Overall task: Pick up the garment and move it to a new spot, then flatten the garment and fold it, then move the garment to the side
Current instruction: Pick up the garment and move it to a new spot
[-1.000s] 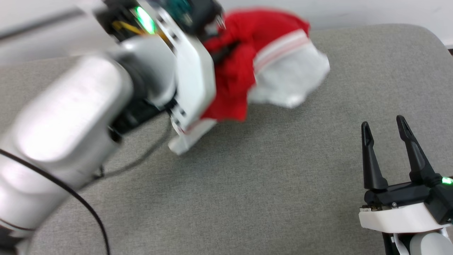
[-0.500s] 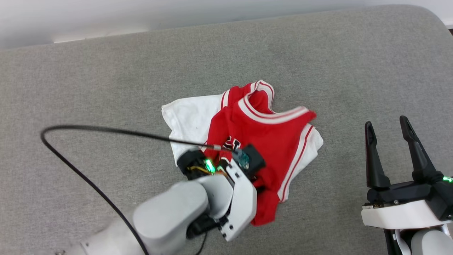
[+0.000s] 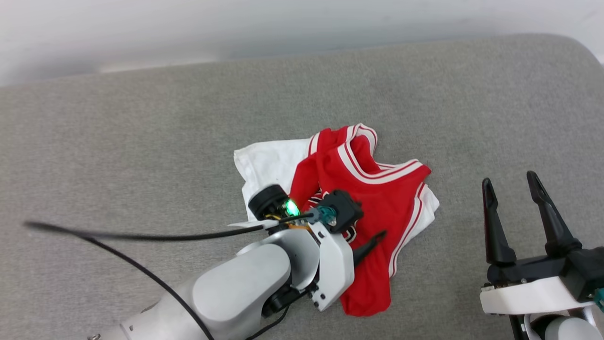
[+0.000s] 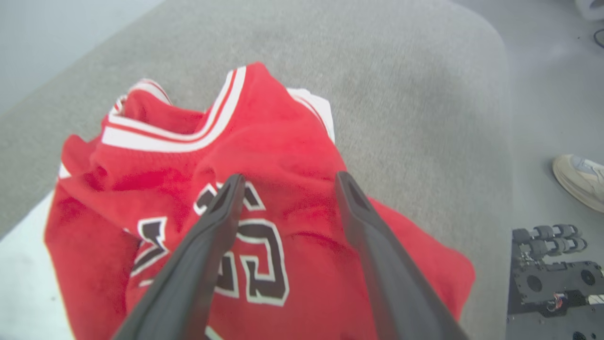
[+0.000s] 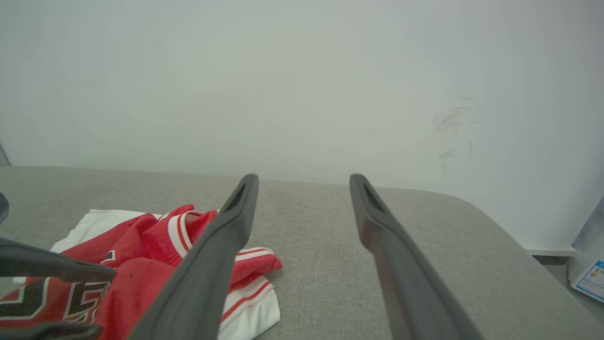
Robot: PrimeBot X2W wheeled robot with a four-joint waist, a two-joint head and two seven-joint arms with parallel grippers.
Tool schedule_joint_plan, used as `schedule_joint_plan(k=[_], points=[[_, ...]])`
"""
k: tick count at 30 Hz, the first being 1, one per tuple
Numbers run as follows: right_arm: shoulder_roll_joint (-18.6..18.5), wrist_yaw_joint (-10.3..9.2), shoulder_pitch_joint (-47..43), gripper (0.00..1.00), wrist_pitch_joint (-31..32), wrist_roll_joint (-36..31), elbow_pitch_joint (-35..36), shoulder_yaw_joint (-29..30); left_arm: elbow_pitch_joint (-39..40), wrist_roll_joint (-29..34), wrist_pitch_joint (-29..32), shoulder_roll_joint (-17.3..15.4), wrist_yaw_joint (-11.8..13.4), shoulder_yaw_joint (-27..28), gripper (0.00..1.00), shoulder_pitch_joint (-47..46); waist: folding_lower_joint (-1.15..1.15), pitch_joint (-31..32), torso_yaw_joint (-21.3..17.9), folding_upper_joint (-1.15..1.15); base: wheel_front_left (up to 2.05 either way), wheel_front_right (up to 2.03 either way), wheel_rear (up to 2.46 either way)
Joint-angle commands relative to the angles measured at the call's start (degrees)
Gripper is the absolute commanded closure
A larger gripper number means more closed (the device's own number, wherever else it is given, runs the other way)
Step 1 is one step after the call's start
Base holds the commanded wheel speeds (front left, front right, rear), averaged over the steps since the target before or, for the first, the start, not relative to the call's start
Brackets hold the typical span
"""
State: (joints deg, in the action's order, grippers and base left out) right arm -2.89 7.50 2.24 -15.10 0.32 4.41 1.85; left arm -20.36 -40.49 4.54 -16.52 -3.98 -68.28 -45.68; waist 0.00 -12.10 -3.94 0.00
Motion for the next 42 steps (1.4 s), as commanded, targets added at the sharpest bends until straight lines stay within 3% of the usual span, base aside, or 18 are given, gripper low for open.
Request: schedule_joint_plan(k=[1,5,6,11,17,22,25,29,42], points=[[0.03,-0.02,-0.78,0.0,-0.1,-0.48,-0.29,0.28,0.89,0.78,-2.49,-0.21,1.36,1.14,0.0,-0.26,0.0,1.73,1.05,0.0,0.0,0.0,0.0],[0.04,-0.02,-1.79,0.0,-0.1,-0.27,-0.6,0.58,3.55,3.4,-10.89,-1.67,6.23,4.54,0.0,0.33,0.0,3.31,2.13,0.0,0.0,0.0,0.0],[0.04,-0.02,-1.79,0.0,-0.1,-0.27,-0.6,0.58,3.55,3.4,-10.89,-1.67,6.23,4.54,0.0,0.33,0.0,3.31,2.13,0.0,0.0,0.0,0.0],[0.03,-0.02,-2.63,0.0,-0.1,0.5,-1.08,0.93,5.81,5.43,-17.79,-4.08,13.79,9.28,0.0,3.46,0.0,4.41,3.01,0.0,0.0,0.0,0.0],[0.04,-0.02,-2.45,0.0,-0.1,2.78,-1.35,1.91,10.75,8.6,-19.78,-6.58,24.05,19.26,0.0,10.37,0.0,4.74,3.67,0.0,0.0,0.0,0.0],[0.02,-0.02,-2.72,0.0,-0.1,3.83,-1.6,2.28,16.53,13.41,-19.77,-7.38,28.24,29.19,0.0,20.55,0.0,5.18,4.1,0.0,0.0,0.0,0.0],[0.03,-0.02,-3.14,0.0,-0.1,4.58,-1.82,2.28,18.64,16.02,-19.74,-6.55,29.11,35.16,0.0,26.76,0.0,5.72,4.32,0.0,0.0,0.0,0.0],[0.03,-0.02,-3.73,0.0,-0.1,5.65,-2.15,2.37,20.99,19.87,-19.74,-4.42,28.29,41.89,0.0,33.92,0.0,6.74,4.58,0.0,0.0,0.0,0.0],[0.03,-0.02,-7.34,0.0,-0.1,9.09,-3.66,1.48,23.05,29.47,-19.75,4.19,19.37,54.66,0.0,49.68,0.0,10.37,4.97,0.0,0.0,0.0,0.0]])
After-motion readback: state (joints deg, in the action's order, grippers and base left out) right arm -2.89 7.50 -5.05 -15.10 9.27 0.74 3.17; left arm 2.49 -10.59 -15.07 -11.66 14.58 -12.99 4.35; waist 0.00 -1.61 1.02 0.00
